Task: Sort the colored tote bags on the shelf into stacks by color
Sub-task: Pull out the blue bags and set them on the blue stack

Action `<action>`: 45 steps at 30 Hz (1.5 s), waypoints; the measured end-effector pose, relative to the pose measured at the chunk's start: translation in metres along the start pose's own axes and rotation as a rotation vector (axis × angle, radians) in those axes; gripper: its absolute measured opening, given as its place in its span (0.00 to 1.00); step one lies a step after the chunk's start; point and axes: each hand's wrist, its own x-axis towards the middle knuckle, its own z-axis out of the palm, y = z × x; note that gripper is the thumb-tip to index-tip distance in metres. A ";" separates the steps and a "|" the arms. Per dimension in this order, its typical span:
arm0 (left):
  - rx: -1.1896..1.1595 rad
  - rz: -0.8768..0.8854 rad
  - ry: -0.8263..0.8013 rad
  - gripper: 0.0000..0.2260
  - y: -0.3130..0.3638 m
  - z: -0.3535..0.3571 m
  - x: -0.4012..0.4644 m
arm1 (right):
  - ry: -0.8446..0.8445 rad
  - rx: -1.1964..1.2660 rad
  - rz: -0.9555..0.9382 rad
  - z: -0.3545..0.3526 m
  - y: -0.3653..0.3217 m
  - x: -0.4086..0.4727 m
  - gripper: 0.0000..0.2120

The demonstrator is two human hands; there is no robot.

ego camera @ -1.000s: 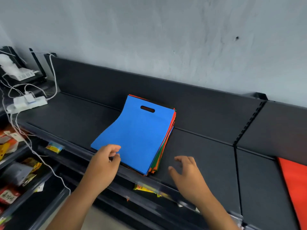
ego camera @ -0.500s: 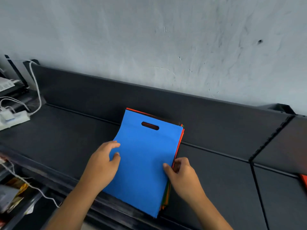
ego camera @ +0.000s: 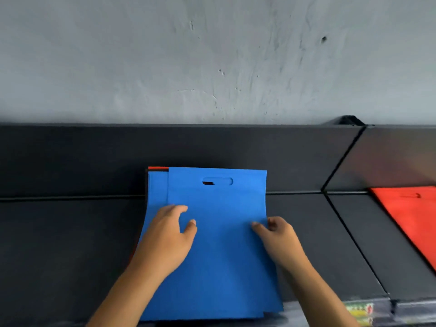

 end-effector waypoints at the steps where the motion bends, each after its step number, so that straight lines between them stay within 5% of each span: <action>1: 0.023 -0.008 0.011 0.25 -0.003 -0.002 0.003 | -0.020 0.052 0.024 -0.001 0.002 -0.004 0.10; 7: 0.130 0.062 -0.169 0.31 -0.012 -0.006 -0.006 | -0.052 0.167 0.105 0.006 0.003 -0.034 0.11; 12: 0.063 0.079 -0.019 0.27 -0.019 -0.017 -0.006 | 0.008 0.208 0.119 -0.003 -0.002 -0.042 0.08; 18: 0.184 0.072 -0.161 0.28 -0.022 -0.011 -0.008 | -0.025 0.294 0.148 -0.007 -0.007 -0.046 0.08; 35: -0.063 0.041 -0.056 0.28 -0.011 -0.015 -0.011 | -0.152 0.322 0.199 -0.008 -0.006 -0.042 0.10; 45: -0.020 0.049 -0.053 0.23 -0.012 -0.007 -0.017 | -0.170 0.334 0.218 -0.011 0.000 -0.046 0.09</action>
